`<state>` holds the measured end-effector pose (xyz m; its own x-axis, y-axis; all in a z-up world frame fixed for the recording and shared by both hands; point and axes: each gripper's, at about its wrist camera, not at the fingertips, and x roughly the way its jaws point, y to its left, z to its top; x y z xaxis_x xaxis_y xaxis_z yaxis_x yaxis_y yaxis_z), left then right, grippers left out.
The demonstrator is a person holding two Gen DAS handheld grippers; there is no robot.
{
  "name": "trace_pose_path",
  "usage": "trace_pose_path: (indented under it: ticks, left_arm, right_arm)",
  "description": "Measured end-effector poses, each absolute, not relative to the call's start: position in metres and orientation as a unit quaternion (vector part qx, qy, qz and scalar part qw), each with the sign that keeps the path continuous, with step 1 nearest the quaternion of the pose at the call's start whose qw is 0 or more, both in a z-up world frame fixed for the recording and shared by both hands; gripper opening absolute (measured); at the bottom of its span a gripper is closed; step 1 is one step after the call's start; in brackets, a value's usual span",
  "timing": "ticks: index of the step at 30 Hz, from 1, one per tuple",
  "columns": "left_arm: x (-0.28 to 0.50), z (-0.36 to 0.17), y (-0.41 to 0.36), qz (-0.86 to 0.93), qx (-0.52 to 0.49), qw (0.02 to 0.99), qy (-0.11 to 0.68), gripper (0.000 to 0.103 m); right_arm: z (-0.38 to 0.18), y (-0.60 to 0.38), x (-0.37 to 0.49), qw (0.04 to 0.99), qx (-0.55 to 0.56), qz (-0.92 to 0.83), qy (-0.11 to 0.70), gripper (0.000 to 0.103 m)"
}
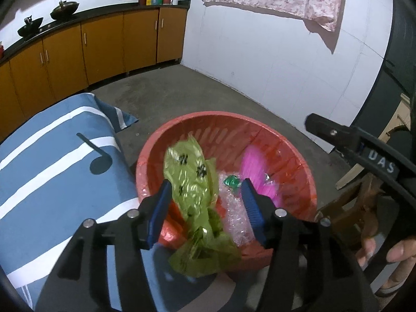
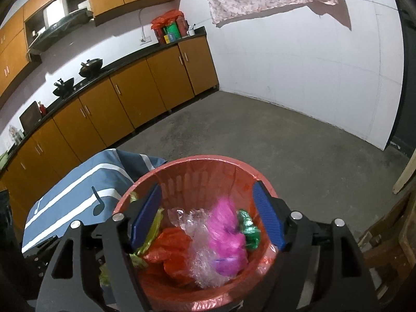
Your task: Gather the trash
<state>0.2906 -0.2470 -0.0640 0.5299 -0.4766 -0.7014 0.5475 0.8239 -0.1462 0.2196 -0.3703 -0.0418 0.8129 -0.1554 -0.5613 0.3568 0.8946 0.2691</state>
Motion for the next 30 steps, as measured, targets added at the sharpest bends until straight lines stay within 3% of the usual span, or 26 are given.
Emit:
trace_pose_path:
  ticks: [6, 14, 30]
  left_arm:
    - [0.278, -0.054, -0.210, -0.251, 0.043, 0.897, 0.361, 0.075]
    - [0.224, -0.026, -0.138, -0.185, 0.036, 0.936, 0.297, 0.093]
    - [0.096, 0.014, -0.023, -0.070, 0.027, 0.976, 0.206, 0.099]
  right_arm:
    - [-0.030, -0.367, 0.195, 0.939, 0.170, -0.170, 0.244, 0.095]
    - [-0.011, -0.322, 0.132, 0.959, 0.096, -0.178, 0.198, 0.100]
    - [0.004, -0.237, 0.054, 0.972, 0.070, -0.138, 0.174, 0.101]
